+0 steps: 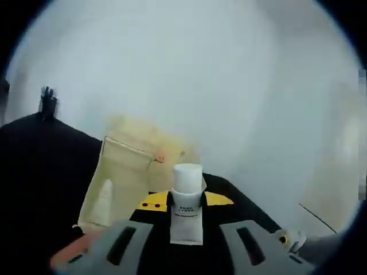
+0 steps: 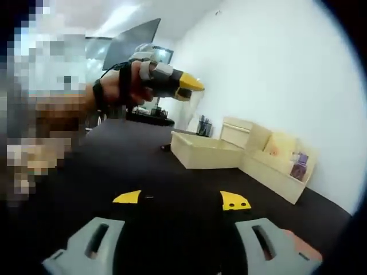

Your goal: Open the drawer, pick up the cosmetic bottles from the table one by one, place them into the drawer, release the gripper, close the drawer, and move the gripper away

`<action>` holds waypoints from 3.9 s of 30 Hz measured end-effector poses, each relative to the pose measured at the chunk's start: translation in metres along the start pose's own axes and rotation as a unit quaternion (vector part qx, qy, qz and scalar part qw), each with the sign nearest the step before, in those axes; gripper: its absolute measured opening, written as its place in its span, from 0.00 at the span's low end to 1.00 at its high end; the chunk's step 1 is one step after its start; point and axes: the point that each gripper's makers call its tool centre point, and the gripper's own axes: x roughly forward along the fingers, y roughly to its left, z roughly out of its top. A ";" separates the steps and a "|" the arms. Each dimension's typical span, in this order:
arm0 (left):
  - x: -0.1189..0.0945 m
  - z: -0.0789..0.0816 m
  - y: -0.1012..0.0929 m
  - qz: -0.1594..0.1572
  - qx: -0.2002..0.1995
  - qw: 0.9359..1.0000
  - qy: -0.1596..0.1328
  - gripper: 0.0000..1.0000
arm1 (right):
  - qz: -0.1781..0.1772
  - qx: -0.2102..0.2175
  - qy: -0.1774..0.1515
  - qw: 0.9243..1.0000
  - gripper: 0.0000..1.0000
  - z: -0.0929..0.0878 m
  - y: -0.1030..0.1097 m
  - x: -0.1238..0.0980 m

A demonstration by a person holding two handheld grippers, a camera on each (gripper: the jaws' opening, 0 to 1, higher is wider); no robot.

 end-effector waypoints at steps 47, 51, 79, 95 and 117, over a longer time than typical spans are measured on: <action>0.040 0.000 0.037 0.016 0.035 0.992 0.122 0.18 | 0.197 -0.136 0.230 0.943 0.48 0.086 -0.054 0.058; 0.041 -0.001 0.035 0.014 0.033 0.991 0.128 0.18 | 0.209 -0.131 0.232 0.941 0.48 0.090 -0.053 0.067; 0.066 -0.036 0.062 0.073 0.026 0.967 0.243 0.18 | 0.197 -0.143 0.236 0.941 0.57 0.079 -0.066 0.090; 0.089 -0.069 0.084 0.126 0.049 0.940 0.314 0.17 | 0.202 -0.153 0.233 0.939 0.56 0.068 -0.074 0.090; 0.096 -0.091 0.114 0.168 0.042 0.923 0.345 0.17 | 0.196 -0.157 0.248 0.936 0.56 0.057 -0.073 0.093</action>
